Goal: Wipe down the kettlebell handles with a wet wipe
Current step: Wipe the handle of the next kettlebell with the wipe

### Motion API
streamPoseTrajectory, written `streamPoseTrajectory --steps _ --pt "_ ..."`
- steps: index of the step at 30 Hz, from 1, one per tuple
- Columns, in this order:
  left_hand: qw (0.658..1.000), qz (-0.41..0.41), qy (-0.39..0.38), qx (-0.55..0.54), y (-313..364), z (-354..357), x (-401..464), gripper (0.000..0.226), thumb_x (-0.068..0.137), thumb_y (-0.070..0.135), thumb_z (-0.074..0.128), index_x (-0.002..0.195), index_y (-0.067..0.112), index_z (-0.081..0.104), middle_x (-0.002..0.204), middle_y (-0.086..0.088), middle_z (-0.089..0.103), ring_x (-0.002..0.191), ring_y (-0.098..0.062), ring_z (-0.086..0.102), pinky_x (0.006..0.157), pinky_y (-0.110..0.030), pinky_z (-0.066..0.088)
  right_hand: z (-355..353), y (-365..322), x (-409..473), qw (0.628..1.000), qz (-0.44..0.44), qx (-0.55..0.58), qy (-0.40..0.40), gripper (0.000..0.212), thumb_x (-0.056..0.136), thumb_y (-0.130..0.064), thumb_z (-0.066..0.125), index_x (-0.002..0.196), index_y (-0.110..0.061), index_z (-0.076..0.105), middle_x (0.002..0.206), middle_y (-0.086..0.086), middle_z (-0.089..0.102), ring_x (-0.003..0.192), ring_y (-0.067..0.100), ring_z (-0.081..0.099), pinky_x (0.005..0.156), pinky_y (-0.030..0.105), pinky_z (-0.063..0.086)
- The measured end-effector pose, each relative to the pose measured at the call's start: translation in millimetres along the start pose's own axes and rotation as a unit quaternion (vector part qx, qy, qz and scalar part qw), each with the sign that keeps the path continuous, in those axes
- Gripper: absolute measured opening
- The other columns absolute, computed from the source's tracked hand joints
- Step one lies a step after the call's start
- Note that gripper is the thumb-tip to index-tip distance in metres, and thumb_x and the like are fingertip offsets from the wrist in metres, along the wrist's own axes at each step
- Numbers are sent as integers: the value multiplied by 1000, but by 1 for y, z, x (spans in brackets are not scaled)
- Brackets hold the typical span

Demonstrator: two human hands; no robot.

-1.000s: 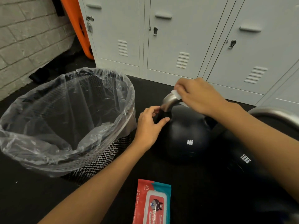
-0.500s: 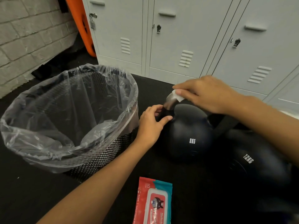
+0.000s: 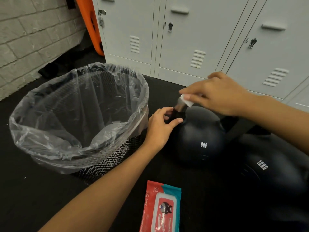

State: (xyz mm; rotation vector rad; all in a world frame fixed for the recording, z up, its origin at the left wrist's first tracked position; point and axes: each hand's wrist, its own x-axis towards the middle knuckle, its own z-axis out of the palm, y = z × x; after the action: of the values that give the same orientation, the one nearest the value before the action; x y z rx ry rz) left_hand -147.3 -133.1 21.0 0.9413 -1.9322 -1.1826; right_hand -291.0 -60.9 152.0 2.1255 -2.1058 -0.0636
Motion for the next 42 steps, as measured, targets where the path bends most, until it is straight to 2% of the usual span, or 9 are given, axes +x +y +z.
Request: streamPoseTrajectory --steps 3,10,14,18,22,27,32,38,42 --pt "1000 -2 -2 -5 0 -1 0 46 77 30 78 120 20 63 109 8 62 89 -1 53 80 -15 43 -13 4 18 985 122 96 -78 43 101 -46 39 96 -18 71 74 5 61 83 31 54 76 36 37" --pt "1000 -10 -6 -21 0 -1 -1 45 78 29 77 119 21 63 110 8 62 89 -3 56 77 -12 43 -17 26 3 937 246 220 -117 53 102 -45 39 85 -2 64 98 17 64 95 32 58 84 37 40" --pt "1000 -12 -12 -24 0 -2 1 46 78 29 77 120 20 62 110 7 63 90 -4 57 76 -12 43 -4 15 -24 969 167 184 10 51 103 -43 35 96 -1 63 86 20 64 87 37 57 78 40 41" --pt "1000 -15 -8 -21 0 -1 0 48 77 30 78 121 20 62 110 6 63 91 -7 57 79 -16 45 12 4 -18 992 33 101 75 38 103 -34 43 129 -14 62 116 10 68 103 32 63 91 43 47" --pt "1000 -21 -9 -9 -1 0 0 50 76 33 78 121 19 61 112 4 62 99 -10 56 89 -26 47 24 -8 8 996 -55 -54 54 51 101 -44 25 117 -21 68 112 2 69 101 29 65 90 42 45" --pt "995 -91 -20 -29 -10 2 -9 74 74 33 80 136 17 44 126 4 45 108 -7 48 88 -19 39 54 -31 22 941 -160 -300 8 6 78 -29 73 78 -23 73 75 -3 66 79 21 66 100 46 43" --pt "991 -115 -44 -45 -16 0 -13 77 74 35 80 138 20 41 124 7 45 108 -6 47 85 -16 37 62 -14 5 905 -252 -336 71 35 87 -17 55 117 -25 72 108 -3 70 116 20 61 116 56 7" --pt "989 -121 -63 -51 -13 -3 -12 63 78 39 75 133 19 50 125 6 50 107 -4 48 78 -10 35 21 8 11 963 -128 -226 77 45 101 -41 29 117 -28 69 102 -9 73 98 21 68 110 51 16" --pt "988 -119 -91 -33 -13 -1 -13 63 79 43 74 133 19 50 128 4 48 115 -9 47 93 -21 40 21 -11 20 954 -66 -291 15 55 101 -45 17 100 -34 71 92 -15 72 102 15 64 111 53 6"
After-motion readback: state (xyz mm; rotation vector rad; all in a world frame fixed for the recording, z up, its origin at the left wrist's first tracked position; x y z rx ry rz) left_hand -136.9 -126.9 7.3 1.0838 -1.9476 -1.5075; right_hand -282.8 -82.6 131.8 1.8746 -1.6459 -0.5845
